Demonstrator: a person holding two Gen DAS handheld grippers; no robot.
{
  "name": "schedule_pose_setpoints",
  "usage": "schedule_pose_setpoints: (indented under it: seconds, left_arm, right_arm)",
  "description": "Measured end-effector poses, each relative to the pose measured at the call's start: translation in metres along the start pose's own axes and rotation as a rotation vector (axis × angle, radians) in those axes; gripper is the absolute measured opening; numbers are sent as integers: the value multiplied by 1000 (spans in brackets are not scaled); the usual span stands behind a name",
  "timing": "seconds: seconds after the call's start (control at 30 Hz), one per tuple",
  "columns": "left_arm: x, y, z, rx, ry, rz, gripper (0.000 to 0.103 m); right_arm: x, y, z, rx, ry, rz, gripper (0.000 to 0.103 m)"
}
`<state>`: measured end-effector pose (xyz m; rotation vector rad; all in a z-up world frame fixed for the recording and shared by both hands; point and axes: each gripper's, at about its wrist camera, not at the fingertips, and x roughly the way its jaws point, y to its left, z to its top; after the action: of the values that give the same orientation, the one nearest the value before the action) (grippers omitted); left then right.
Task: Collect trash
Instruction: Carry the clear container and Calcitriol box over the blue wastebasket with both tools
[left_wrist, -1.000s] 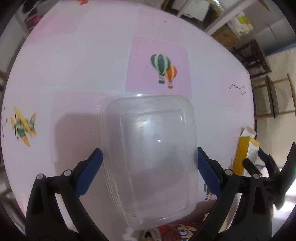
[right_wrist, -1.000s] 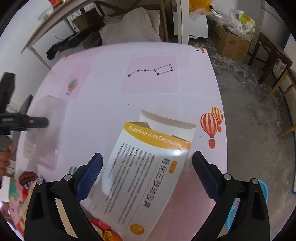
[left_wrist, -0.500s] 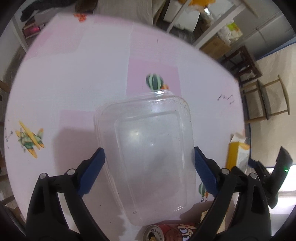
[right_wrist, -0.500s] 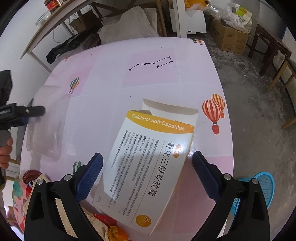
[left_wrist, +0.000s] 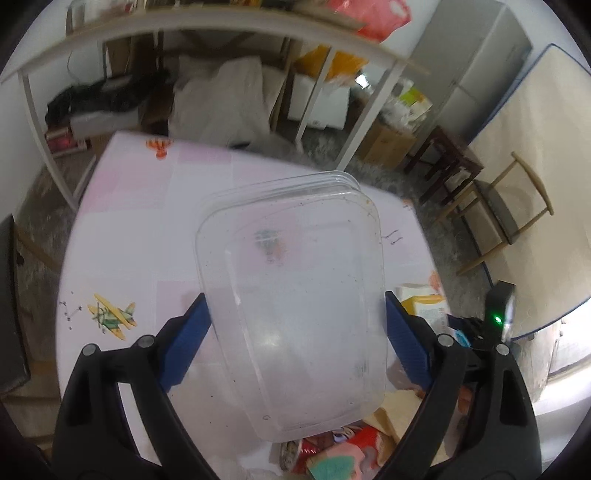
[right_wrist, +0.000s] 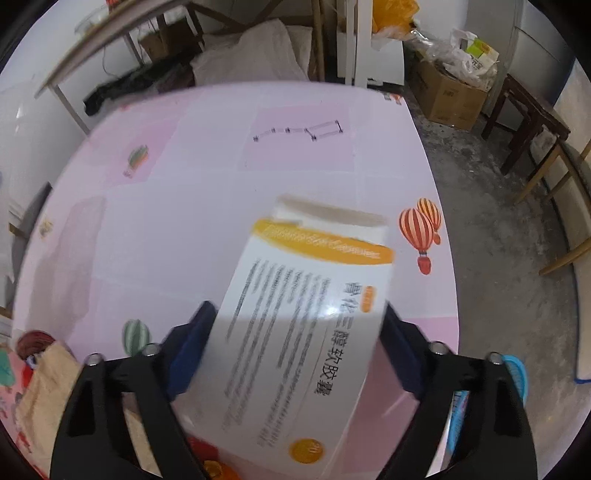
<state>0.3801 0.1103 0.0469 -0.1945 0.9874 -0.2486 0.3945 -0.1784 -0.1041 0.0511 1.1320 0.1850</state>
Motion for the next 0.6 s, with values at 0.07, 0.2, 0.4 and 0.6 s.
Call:
schedule_pose_setpoints:
  seconds: [0.07, 0.2, 0.4, 0.6]
  left_arm:
    - [-11, -7, -2, 15, -14, -10, 86]
    - [-27, -25, -7, 19, -53, -29, 86]
    - [-71, -53, -14, 74, -167, -54, 86]
    - [-118, -97, -29, 160, -244, -110, 86]
  right_arm:
    - [0, -4, 0, 18, -12, -2, 78]
    - [-9, -14, -2, 84, -50, 37, 77]
    - [-65, -19, -5, 126, -185, 49, 76]
    - [-158, -29, -21, 154, -366, 111, 76]
